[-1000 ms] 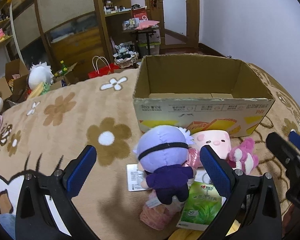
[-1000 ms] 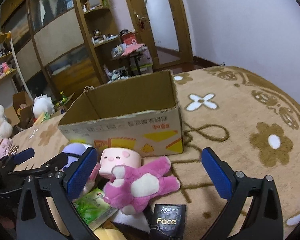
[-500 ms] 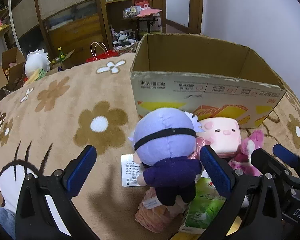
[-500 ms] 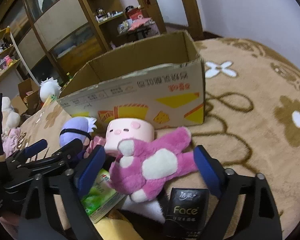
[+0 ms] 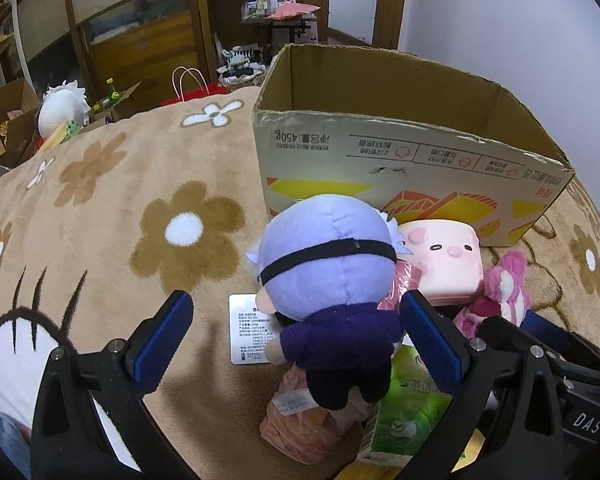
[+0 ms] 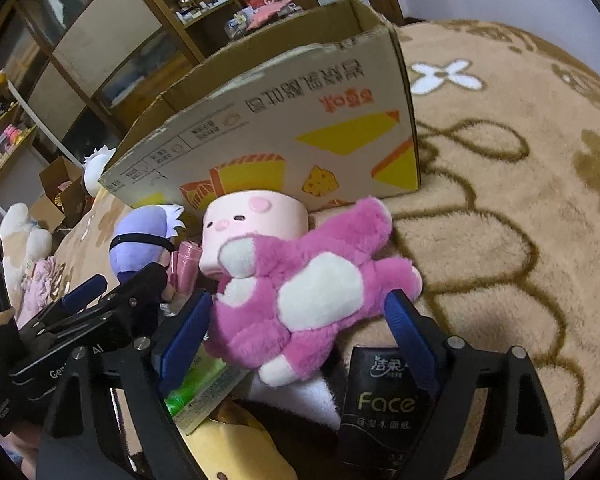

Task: Organize soft objects
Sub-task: 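Close the left tool on the purple-haired doll while the right tool closes on the pink bear, then lift both plush toys over the cardboard box and open both tools to drop them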

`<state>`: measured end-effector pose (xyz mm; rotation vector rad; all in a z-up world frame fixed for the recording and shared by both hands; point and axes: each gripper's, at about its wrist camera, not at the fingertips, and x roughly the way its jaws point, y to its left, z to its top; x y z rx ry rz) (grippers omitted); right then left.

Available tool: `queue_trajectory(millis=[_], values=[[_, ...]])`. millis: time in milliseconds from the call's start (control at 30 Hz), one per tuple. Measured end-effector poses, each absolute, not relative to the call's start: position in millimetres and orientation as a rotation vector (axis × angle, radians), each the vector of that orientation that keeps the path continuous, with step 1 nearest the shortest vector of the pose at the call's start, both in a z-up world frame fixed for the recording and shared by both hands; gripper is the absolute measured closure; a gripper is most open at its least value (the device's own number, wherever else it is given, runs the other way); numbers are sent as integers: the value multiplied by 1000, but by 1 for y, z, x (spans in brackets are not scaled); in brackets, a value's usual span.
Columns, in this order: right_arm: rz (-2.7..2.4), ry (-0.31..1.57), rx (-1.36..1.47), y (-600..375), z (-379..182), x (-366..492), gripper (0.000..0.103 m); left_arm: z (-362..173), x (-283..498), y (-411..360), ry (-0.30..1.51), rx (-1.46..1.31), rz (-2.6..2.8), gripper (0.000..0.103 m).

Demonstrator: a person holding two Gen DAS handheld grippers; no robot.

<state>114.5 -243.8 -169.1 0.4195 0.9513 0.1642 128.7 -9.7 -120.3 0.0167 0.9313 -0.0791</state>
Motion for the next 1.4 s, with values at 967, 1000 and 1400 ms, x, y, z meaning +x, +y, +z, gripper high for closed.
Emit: queue_trajectory(millis=[967, 1000, 1400], values=[[193, 958, 506, -251, -180, 124, 8, -126, 124, -18, 968, -32, -166, 30], [187, 963, 511, -251, -179, 126, 8, -126, 123, -18, 969, -35, -173, 35], [116, 1027, 473, -246, -187, 144, 16, -122, 117, -24, 964, -55, -252, 61]])
